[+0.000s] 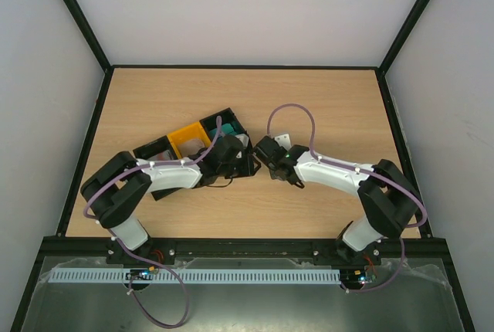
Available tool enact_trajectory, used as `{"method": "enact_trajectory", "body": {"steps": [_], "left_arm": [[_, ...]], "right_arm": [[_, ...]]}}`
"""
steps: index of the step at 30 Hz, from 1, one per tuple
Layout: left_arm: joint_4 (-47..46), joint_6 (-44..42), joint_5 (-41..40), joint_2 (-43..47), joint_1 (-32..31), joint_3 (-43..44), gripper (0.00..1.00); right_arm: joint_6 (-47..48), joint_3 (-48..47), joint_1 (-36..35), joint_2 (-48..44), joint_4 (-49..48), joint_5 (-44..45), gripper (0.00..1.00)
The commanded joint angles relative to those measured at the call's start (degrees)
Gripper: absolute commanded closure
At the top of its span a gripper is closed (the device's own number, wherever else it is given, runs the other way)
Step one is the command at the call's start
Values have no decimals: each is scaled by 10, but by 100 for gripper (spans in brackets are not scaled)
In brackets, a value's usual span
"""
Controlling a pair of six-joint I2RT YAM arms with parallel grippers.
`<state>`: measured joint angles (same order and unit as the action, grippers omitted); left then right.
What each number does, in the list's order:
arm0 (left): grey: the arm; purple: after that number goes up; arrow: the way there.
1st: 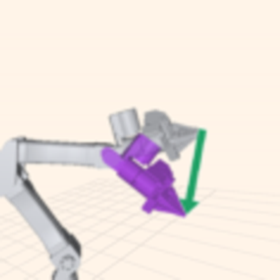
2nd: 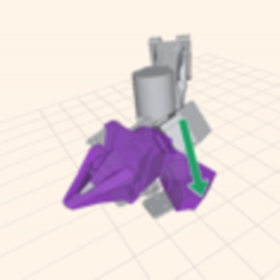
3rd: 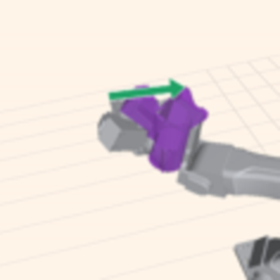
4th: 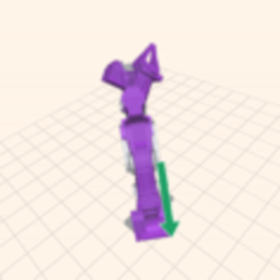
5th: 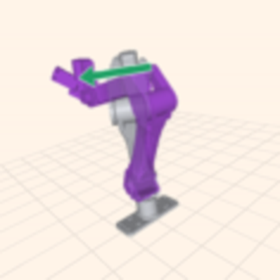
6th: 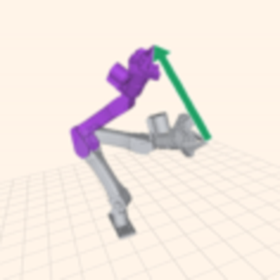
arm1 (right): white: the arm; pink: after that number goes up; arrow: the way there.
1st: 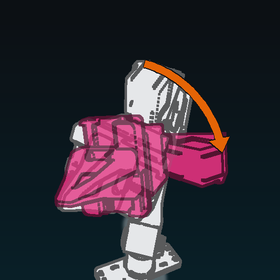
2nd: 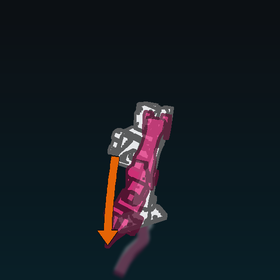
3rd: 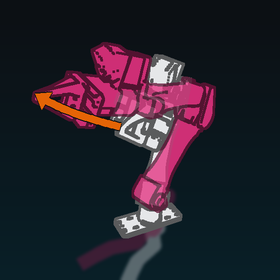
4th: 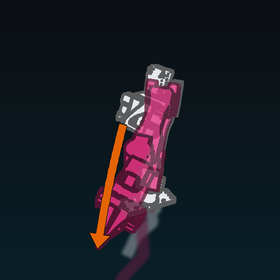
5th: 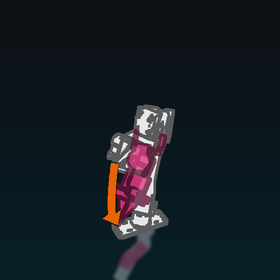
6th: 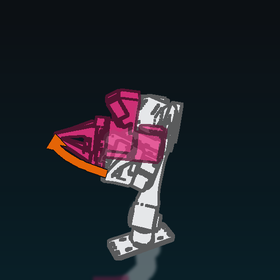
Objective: Put the credit cards into the card holder
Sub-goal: Open the card holder at the center of the board.
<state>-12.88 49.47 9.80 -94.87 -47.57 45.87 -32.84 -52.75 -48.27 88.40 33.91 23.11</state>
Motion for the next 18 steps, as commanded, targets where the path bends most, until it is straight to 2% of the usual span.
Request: {"method": "enact_trajectory", "body": {"steps": [1, 9, 11, 14, 18], "left_arm": [[13, -4, -19, 23, 10, -5, 63], [7, 10, -33, 65, 25, -49, 63], [5, 11, -33, 74, 28, -60, 63], [5, 12, -34, 88, 33, -72, 63], [5, 9, -38, 108, 37, -84, 62]], "right_arm": [[71, 4, 4, 6, -26, -51, 39], [78, -34, 8, 84, -19, 31, 43], [87, -42, 8, 102, -23, 46, 47], [88, -58, 9, 126, -19, 75, 59], [89, -69, 8, 133, -14, 86, 65]]}}
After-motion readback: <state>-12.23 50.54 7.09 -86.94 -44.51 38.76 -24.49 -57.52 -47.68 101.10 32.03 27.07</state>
